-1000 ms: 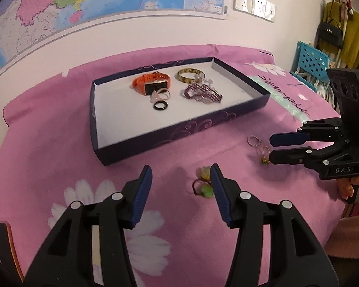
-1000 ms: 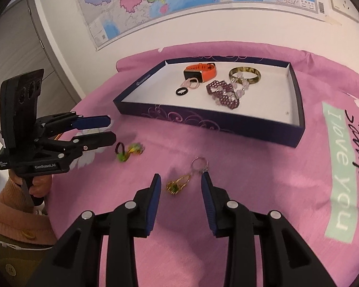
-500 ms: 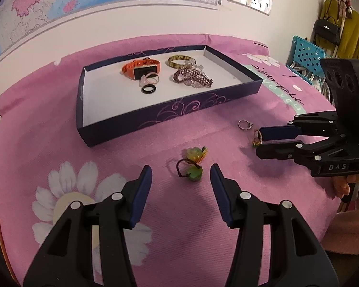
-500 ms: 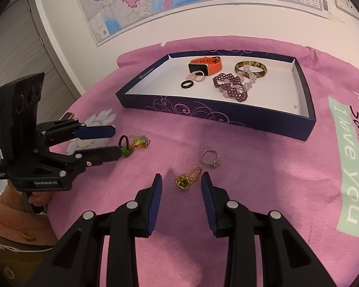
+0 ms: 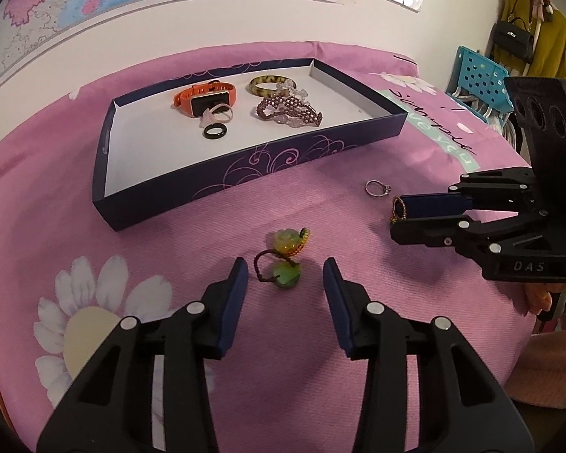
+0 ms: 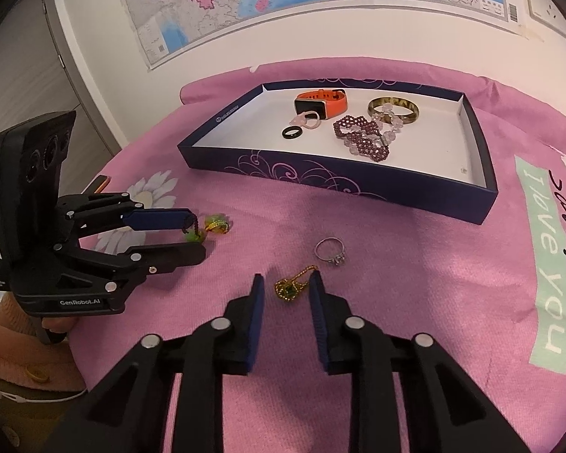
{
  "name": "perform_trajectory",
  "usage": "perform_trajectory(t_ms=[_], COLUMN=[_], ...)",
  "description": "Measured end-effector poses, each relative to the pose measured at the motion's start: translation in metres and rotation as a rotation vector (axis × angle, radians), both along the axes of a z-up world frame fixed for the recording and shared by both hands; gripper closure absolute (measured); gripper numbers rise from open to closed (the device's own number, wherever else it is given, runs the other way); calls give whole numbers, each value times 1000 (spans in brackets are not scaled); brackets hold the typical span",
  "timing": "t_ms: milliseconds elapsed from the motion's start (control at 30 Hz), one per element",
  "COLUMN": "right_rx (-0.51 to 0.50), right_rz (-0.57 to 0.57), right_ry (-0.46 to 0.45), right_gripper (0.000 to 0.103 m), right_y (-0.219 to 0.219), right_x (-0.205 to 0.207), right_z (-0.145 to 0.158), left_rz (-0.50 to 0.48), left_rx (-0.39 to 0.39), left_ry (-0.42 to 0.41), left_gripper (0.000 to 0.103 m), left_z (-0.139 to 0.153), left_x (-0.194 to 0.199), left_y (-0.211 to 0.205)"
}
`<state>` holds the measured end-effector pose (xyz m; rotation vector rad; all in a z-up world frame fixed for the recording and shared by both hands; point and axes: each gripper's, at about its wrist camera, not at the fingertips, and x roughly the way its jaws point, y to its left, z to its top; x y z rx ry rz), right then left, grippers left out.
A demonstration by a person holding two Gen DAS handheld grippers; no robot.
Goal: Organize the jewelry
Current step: 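Grasp the green flower hair tie with the left tool while the right tool grasps the gold pendant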
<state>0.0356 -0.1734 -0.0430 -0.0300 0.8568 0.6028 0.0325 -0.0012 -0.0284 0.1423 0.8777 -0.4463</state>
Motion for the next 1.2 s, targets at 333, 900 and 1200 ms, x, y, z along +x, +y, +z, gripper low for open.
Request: perform_trajectory(t_ms=[333, 900, 1200], right_rx=[1, 38, 44], right_rz=[0, -16, -16], right_ry=[1, -7, -19], right_gripper=[92, 93, 93], right_y=[1, -3, -2], right_x=[-1, -4, -5], right_z=[-1, 2, 6], left_rz=[12, 25, 30], left_rx=[-24, -40, -46], left_ry=[8, 10, -4], left_gripper=[79, 81, 81], left_z=[-1, 2, 8], left_x=[1, -6, -9], left_y=[4, 9, 10])
